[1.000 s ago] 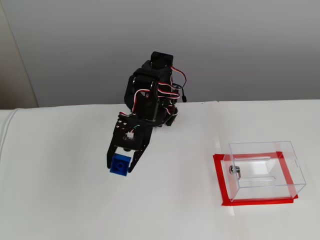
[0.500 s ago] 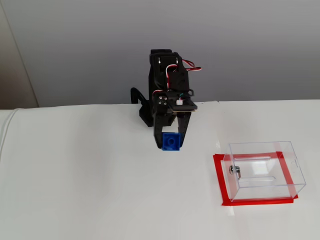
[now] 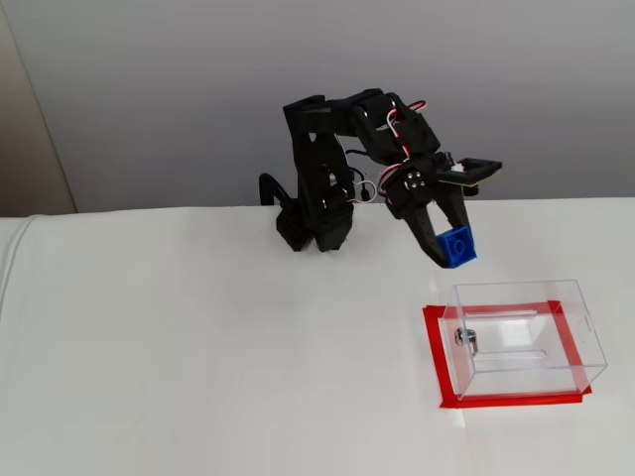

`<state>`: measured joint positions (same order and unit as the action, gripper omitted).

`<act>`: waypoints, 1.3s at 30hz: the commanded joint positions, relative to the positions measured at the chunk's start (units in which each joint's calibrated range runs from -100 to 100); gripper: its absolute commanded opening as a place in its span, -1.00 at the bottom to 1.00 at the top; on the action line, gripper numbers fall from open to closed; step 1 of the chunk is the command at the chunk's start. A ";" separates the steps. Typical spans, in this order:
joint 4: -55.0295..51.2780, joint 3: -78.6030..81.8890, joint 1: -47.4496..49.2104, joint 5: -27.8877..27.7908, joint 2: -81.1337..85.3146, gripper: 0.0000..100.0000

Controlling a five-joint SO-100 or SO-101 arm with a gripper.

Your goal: Pick the blue lego brick and place it into the transparent box

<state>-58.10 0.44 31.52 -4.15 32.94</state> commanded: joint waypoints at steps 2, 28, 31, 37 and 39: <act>0.31 -0.89 6.08 0.24 -4.56 -0.75; 0.31 -24.40 22.72 0.29 -43.42 -0.76; 0.31 -24.31 23.38 0.29 -44.69 -0.76; 0.22 -24.04 23.90 0.29 -45.28 -0.75; 0.22 -23.95 23.90 0.29 -45.37 -0.75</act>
<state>-57.93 -20.48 55.45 -4.10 -13.15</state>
